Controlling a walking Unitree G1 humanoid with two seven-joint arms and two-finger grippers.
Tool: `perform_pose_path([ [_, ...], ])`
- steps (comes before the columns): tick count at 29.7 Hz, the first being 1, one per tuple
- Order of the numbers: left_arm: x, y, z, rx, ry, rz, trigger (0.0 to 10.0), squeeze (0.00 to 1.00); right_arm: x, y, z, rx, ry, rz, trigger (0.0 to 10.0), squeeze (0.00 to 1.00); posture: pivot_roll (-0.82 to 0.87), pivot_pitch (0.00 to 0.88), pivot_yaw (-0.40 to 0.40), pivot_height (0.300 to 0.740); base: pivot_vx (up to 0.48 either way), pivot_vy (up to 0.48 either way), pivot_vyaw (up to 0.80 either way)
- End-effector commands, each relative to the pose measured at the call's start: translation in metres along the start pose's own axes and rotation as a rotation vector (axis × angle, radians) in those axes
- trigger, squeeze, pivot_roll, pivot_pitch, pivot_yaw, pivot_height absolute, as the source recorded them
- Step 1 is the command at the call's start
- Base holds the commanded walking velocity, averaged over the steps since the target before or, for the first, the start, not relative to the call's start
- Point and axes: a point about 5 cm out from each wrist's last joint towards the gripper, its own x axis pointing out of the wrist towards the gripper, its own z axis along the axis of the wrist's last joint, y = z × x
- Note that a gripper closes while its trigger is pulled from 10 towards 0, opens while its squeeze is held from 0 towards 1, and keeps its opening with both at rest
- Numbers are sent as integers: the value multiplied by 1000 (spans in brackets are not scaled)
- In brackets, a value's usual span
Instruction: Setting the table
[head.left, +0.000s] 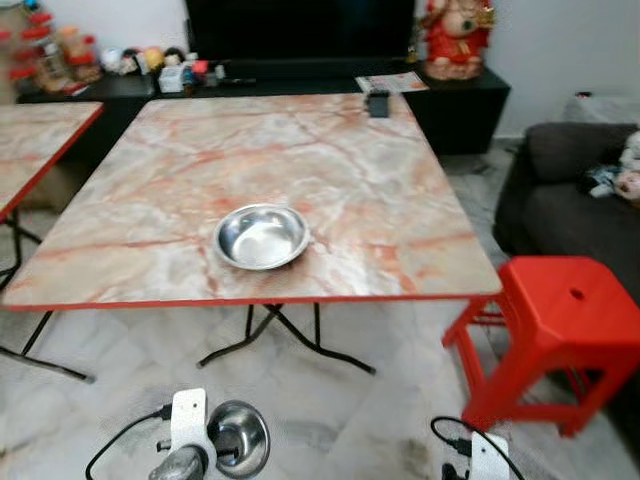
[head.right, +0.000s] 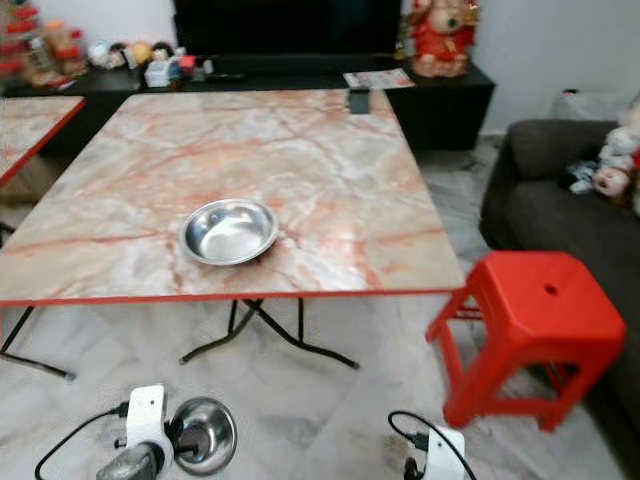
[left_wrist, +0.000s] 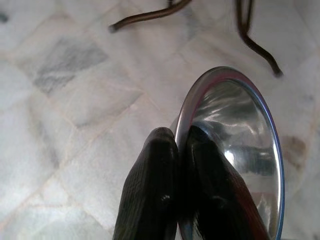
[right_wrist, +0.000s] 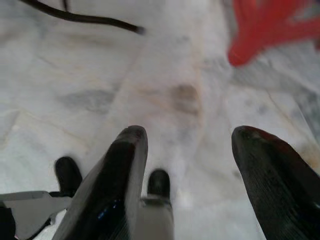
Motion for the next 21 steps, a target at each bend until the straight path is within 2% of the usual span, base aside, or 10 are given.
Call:
perform_pose_path([
  [1, 0, 1, -2, 0, 16, 4, 10000, 0, 0, 2, 2, 13, -7, 3, 10000, 0, -29, 0, 5, 740, 0, 0, 0],
  [14, -1, 1, -5, -7, 28, -4, 10000, 0, 0, 1, 2, -18, -5, 10, 10000, 0, -31, 0, 5, 740, 0, 0, 0],
  [15, -1, 0, -6, -11, 28, -4, 10000, 0, 0, 1, 1, -37, -4, 11, 10000, 0, -29, 0, 1, 740, 0, 0, 800],
  [21, -1, -1, -7, -15, 28, -2, 10000, 0, 0, 0, 1, -17, -5, 10, 10000, 0, -31, 0, -2, 740, 0, 0, 717],
])
